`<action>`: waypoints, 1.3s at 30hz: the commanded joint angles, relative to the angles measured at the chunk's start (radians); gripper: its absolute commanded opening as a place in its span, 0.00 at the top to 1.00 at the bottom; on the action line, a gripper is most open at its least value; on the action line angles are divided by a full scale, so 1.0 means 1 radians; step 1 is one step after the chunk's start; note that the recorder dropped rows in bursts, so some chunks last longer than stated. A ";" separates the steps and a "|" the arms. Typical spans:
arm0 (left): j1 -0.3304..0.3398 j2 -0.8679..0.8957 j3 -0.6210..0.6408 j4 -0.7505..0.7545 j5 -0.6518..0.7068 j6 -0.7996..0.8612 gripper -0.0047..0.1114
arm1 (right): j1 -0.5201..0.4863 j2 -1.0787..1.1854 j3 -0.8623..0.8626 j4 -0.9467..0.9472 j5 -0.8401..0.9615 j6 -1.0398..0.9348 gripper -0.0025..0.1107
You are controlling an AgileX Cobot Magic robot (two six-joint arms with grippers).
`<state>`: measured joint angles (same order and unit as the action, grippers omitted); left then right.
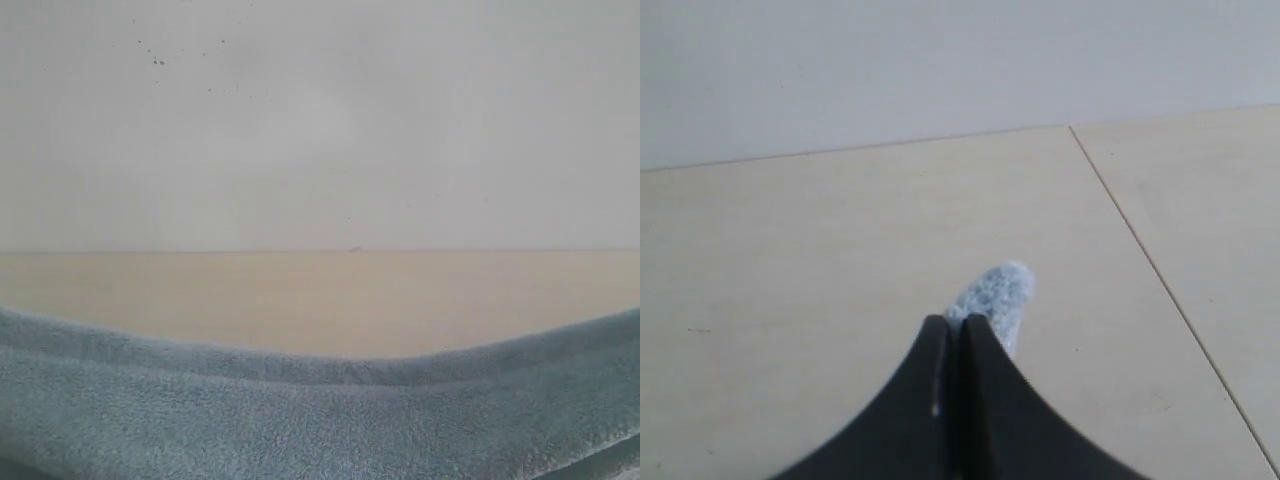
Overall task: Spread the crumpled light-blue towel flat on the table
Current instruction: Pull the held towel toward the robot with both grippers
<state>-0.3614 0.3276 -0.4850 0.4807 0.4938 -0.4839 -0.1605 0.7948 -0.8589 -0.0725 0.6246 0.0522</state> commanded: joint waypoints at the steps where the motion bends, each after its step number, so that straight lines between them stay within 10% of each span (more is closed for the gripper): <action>1: -0.011 -0.117 0.002 -0.006 0.077 0.032 0.91 | -0.005 -0.068 0.007 -0.015 -0.008 0.018 0.98; 26: -0.011 -0.238 -0.126 -0.142 0.187 0.227 0.91 | 0.137 -0.384 0.009 -0.305 0.159 0.148 0.98; 36: -0.009 0.150 0.030 -0.044 0.019 0.235 0.91 | 0.181 0.212 0.009 -0.349 -0.033 0.166 0.98; 39: -0.009 0.419 0.029 0.228 -0.129 0.011 0.91 | 0.181 0.449 0.009 -0.373 -0.202 0.218 0.98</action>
<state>-0.3680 0.6047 -0.4578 0.5334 0.4771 -0.3344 0.0200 1.1394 -0.8523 -0.4186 0.5313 0.2378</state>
